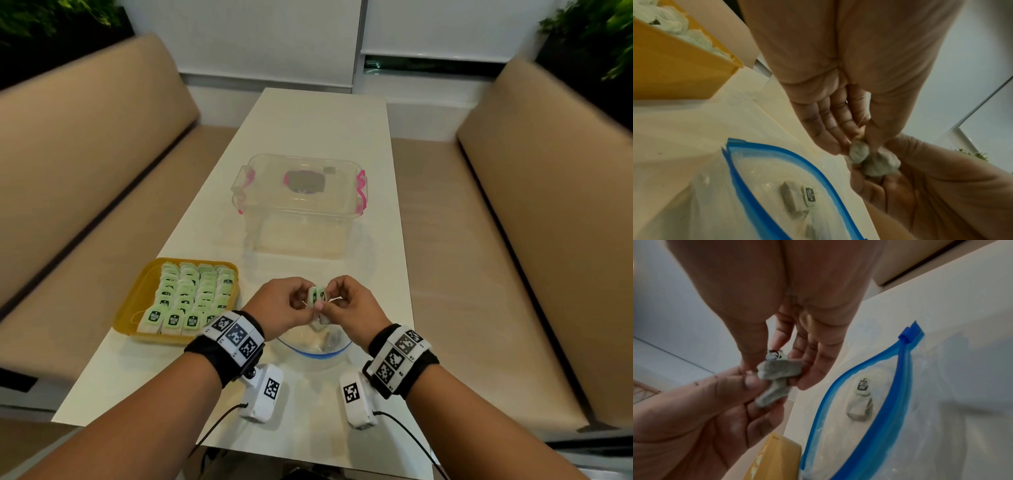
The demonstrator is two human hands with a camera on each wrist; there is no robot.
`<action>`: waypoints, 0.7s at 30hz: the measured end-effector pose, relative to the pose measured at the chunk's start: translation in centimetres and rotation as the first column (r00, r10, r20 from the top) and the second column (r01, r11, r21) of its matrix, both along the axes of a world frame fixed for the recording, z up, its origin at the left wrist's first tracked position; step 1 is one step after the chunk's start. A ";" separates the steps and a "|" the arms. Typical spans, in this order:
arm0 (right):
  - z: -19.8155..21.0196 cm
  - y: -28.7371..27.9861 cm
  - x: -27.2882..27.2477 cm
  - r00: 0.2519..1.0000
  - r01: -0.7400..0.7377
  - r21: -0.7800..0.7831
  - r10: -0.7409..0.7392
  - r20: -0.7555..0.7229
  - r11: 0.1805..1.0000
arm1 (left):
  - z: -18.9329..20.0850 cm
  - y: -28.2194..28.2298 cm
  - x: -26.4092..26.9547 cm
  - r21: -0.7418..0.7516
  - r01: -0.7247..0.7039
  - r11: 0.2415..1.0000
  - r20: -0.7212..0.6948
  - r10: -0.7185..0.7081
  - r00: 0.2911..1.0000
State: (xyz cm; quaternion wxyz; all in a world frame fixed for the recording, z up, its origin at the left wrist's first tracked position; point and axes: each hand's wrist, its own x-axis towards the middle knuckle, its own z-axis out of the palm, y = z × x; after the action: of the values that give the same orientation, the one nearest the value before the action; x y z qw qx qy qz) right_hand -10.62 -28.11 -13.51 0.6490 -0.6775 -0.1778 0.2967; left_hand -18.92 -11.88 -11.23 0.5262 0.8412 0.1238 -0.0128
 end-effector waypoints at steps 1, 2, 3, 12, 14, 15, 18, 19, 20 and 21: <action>0.0 0.2 -0.1 1.000 -0.004 -0.008 0.004 0.004 1.000 | 0.1 0.3 -0.2 0.001 0.007 1.000 -0.008 -0.007 1.000; 0.1 0.5 -0.1 1.000 -0.007 -0.018 0.007 0.009 1.000 | 0.3 0.7 -0.4 0.008 0.011 1.000 -0.016 -0.011 1.000; 0.2 0.9 -0.1 1.000 -0.012 -0.028 0.012 0.018 1.000 | 0.2 1.1 -0.5 0.018 0.010 1.000 -0.019 -0.009 1.000; 1.4 4.5 -0.1 0.991 0.045 -0.136 -0.028 0.130 0.990 | 1.6 5.3 -1.7 -0.088 -0.051 0.995 -0.016 0.050 0.999; 2.1 5.5 -0.4 0.987 0.015 -0.135 0.007 0.161 0.991 | 2.3 6.2 -2.0 -0.105 -0.062 0.992 -0.005 0.062 0.998; 2.4 6.2 -0.7 0.982 -0.005 -0.131 0.030 0.185 0.991 | 2.7 6.8 -2.3 -0.123 -0.067 0.990 0.001 0.068 0.998; 3.2 8.3 -1.4 0.971 -0.051 -0.129 0.079 0.224 0.990 | 3.6 8.6 -3.0 -0.139 -0.030 0.990 0.017 0.033 0.999; 3.3 9.1 -1.6 0.969 -0.056 -0.143 0.088 0.231 0.988 | 3.8 9.3 -3.2 -0.110 -0.017 0.994 0.015 0.018 1.000; 3.6 9.8 -1.7 0.966 -0.058 -0.158 0.096 0.242 0.986 | 4.1 10.0 -3.4 -0.056 -0.015 0.998 0.013 0.015 1.000; 3.8 10.6 -1.9 0.961 -0.059 -0.174 0.103 0.258 0.983 | 4.2 10.8 -3.6 0.022 -0.023 1.000 0.015 0.022 1.000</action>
State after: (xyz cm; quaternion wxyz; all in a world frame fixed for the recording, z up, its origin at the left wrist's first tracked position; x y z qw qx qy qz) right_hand -12.52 -17.51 -9.73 0.5485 -0.7545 -0.2659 0.2431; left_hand -22.48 -1.13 -6.99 0.5181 0.8455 0.1294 0.0006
